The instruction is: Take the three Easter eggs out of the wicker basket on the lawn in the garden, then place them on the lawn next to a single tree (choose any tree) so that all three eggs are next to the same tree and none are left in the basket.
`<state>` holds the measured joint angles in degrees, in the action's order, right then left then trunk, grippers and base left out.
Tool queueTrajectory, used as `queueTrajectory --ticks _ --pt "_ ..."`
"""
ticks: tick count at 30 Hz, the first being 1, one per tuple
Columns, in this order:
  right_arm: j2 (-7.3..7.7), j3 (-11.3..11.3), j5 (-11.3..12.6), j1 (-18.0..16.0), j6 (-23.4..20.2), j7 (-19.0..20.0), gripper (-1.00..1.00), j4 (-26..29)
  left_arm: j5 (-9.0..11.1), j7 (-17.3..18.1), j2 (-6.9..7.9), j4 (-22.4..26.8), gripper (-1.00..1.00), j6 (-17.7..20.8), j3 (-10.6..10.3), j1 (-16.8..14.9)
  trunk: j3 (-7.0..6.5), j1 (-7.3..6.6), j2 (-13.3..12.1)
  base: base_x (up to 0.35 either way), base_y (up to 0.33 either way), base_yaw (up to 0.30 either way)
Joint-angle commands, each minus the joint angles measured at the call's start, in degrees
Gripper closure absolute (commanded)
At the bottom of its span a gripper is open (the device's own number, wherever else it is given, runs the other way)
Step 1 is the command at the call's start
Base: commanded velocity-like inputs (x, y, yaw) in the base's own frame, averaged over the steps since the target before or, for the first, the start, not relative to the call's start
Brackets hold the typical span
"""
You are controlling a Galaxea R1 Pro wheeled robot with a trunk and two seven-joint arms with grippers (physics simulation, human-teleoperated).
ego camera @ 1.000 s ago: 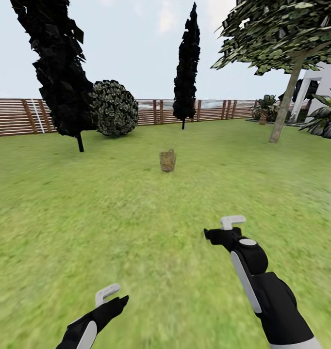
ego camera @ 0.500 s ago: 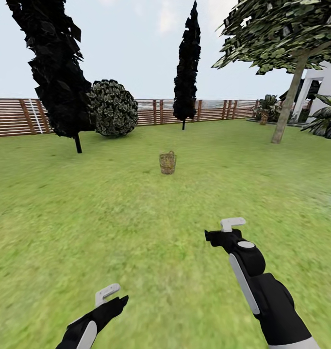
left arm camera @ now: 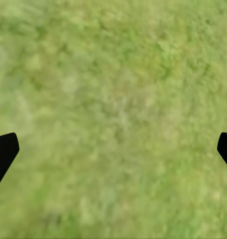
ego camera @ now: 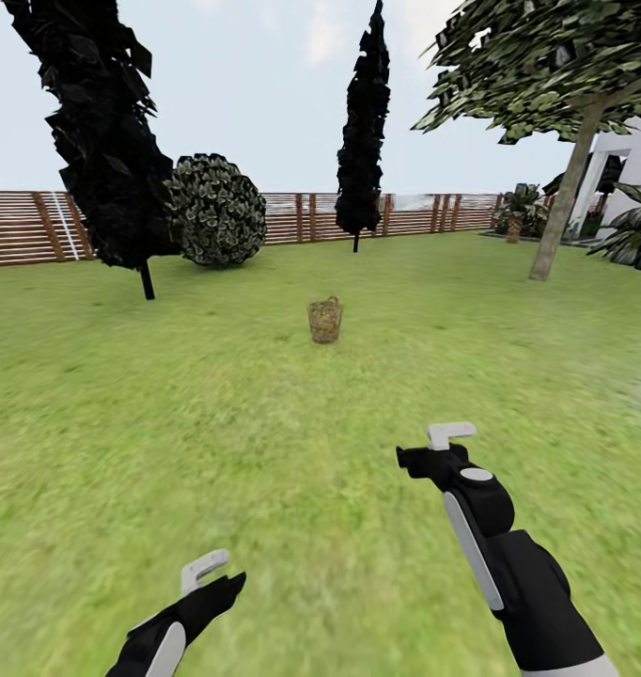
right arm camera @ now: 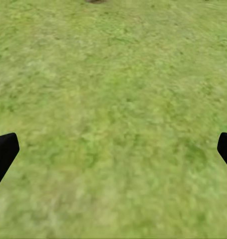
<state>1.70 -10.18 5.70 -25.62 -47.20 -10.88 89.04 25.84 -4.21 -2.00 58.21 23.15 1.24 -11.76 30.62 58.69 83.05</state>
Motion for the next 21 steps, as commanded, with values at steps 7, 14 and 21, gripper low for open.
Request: queueTrajectory --ticks 7,14,21 --pt "-0.95 0.24 1.15 -0.17 -3.17 -0.6 -1.0 0.3 0.89 -0.11 0.01 2.46 -1.0 0.5 3.72 0.42 0.06 0.03 0.03 0.33 0.0 0.0" --pt "-3.78 0.6 3.83 -0.29 -8.03 -0.73 -1.0 -0.17 0.95 0.2 -0.04 2.57 -1.0 0.44 10.15 0.73 0.06 0.03 0.03 0.33 0.0 0.0" --pt "-5.87 0.42 4.36 -0.22 -8.49 -0.91 -1.0 -0.27 0.97 0.19 -0.19 2.1 -1.0 0.48 10.96 0.77 0.06 0.03 0.03 0.33 0.0 0.0"
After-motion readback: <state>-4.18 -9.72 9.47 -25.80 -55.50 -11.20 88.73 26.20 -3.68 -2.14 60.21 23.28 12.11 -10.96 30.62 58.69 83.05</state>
